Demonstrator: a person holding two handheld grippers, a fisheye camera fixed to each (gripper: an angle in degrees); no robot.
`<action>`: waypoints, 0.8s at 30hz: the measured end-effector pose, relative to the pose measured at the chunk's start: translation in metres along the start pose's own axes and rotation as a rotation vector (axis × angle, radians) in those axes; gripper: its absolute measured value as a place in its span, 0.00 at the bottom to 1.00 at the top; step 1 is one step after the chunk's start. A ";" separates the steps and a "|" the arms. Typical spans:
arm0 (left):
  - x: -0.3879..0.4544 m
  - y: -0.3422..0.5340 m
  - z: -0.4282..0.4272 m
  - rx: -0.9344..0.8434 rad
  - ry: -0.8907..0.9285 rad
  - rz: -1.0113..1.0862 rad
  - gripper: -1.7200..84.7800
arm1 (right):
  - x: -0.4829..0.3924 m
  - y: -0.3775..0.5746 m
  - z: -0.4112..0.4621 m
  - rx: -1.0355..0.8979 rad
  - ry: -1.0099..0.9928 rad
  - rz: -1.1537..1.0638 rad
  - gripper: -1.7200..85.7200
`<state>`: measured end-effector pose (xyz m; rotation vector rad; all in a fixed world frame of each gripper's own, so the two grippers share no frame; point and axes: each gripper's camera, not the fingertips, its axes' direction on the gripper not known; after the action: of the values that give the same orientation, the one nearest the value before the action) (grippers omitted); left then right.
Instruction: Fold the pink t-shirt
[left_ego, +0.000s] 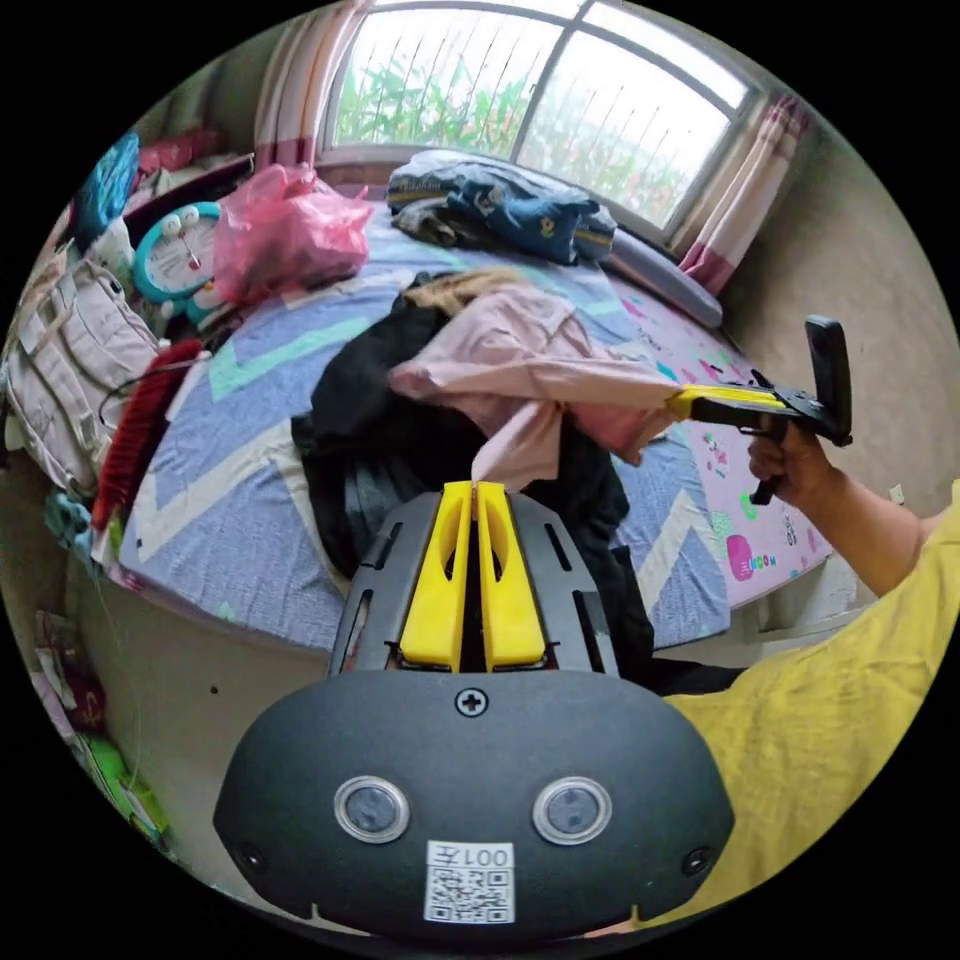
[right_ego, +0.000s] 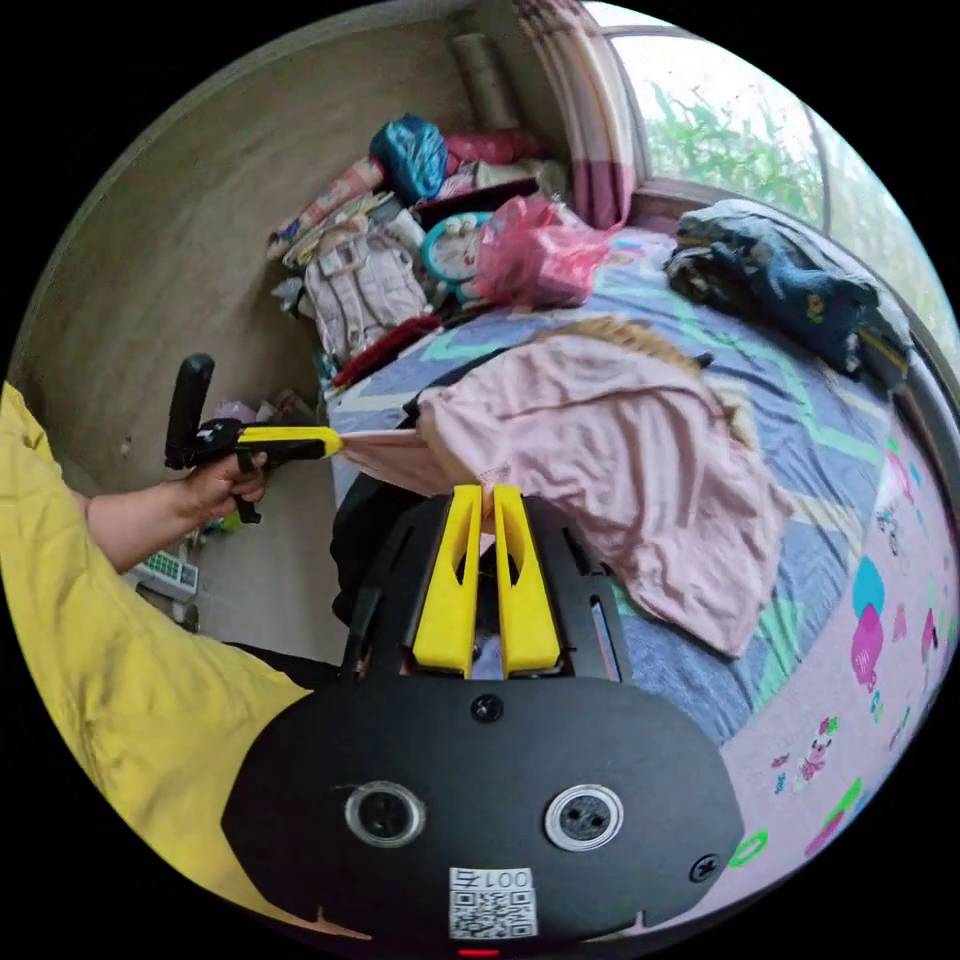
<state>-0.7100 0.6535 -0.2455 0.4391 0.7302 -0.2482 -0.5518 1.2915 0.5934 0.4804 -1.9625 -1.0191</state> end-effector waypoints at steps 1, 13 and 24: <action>0.005 -0.006 -0.017 0.043 -0.004 0.013 0.00 | 0.010 -0.008 -0.033 0.048 0.044 0.007 0.04; 0.065 -0.189 -0.180 0.457 -0.045 0.189 0.00 | 0.094 -0.195 -0.363 0.469 0.334 0.146 0.03; 0.176 -0.269 -0.233 0.623 -0.330 0.286 0.00 | 0.056 -0.247 -0.536 0.637 0.466 0.207 0.03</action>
<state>-0.8183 0.5141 -0.6011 1.0581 0.2456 -0.2672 -0.1531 0.8530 0.5872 0.7608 -1.8218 -0.1055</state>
